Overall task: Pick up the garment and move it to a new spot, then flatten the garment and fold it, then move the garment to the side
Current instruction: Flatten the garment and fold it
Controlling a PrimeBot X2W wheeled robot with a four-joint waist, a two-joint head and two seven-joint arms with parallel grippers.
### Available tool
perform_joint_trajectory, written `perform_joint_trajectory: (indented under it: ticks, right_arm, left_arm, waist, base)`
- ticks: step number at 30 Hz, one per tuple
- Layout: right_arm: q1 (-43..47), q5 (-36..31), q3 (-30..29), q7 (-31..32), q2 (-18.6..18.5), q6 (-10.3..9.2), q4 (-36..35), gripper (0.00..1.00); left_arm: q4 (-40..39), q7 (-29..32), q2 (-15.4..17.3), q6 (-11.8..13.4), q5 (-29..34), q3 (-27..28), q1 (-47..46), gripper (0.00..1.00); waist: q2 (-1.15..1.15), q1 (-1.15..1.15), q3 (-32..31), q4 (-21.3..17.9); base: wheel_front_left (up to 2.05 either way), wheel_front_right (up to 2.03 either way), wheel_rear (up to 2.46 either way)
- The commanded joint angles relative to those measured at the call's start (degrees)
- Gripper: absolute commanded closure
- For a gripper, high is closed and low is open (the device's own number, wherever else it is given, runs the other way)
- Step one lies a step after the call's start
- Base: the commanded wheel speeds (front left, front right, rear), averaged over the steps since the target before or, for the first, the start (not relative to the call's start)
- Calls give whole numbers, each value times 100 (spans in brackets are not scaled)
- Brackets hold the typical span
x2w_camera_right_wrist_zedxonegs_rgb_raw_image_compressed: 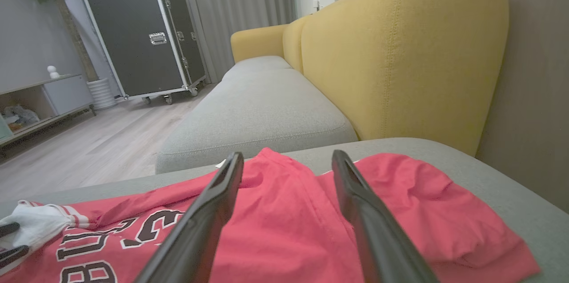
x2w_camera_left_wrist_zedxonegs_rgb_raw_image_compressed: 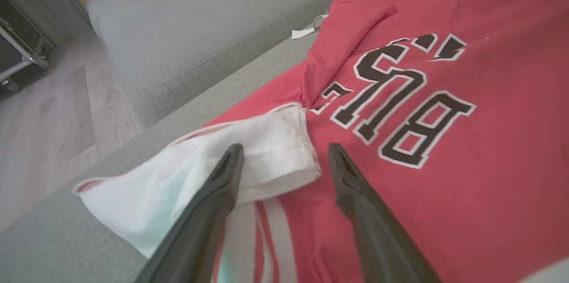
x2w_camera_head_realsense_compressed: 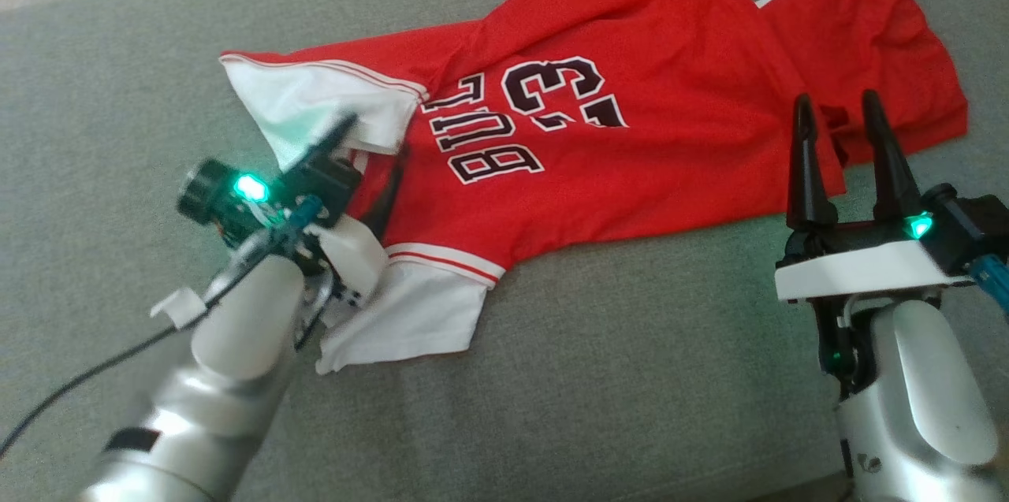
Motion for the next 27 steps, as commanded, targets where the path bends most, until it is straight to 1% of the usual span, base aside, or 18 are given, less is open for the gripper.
perform_joint_trajectory:
  ticks: [1, 7, 8, 9, 10, 15, 18, 21, 26, 27]
  right_arm:
    - [-139, 52, 126, -60, 9, -4, -200, 0]
    - [-140, 73, 142, -60, 9, -4, -192, 0]
    - [-141, 75, 143, -60, 9, -4, -188, 0]
    - [-140, 77, 144, -60, 9, -4, -183, 0]
    - [-139, 78, 145, -60, 9, -4, -175, 0]
    - [-143, 87, 184, -60, 9, -4, -147, 0]
    - [-166, 102, 213, -60, 9, -4, -147, 0]
    - [-216, 120, 277, -60, 9, -4, -157, 0]
    - [-303, 205, 414, -60, 9, -4, -174, 0]
    - [-303, 205, 414, -60, 9, -4, -174, 0]
  left_arm:
    - [-46, -75, 209, 107, 140, 136, -351, 0]
    - [318, -116, 243, 149, 193, 70, -595, 0]
    - [368, -137, 264, 170, 206, 65, -633, 54]
    - [416, -153, 276, 185, 208, 64, -663, 94]
    - [469, -150, 288, 189, 208, 58, -688, 100]
    - [672, -189, 366, 150, 147, 71, -835, 100]
    - [712, -231, 478, 146, 93, 142, -1032, 100]
    - [738, -166, 709, 91, 66, 213, -1382, 100]
    - [845, 118, 1230, -58, 182, 162, -2101, 100]
    - [845, 118, 1230, -58, 182, 162, -2101, 100]
  waist:
    - [0, -1, 47, -52]
    - [0, -1, 72, -113]
    - [0, -1, 69, -120]
    - [0, -1, 64, -124]
    - [0, -1, 58, -128]
    - [0, -1, 29, -147]
    - [0, -1, 40, -171]
    - [0, -1, 104, -222]
    - [0, -1, 234, -349]
    - [0, -1, 234, -349]
  base:
    - [0, 0, 0]
    - [0, 0, 0]
    - [0, 0, 0]
    - [0, 0, 0]
    - [0, 0, 0]
    - [0, 0, 0]
    - [0, 0, 0]
    - [0, 0, 0]
    - [0, 0, 0]
    - [0, 0, 0]
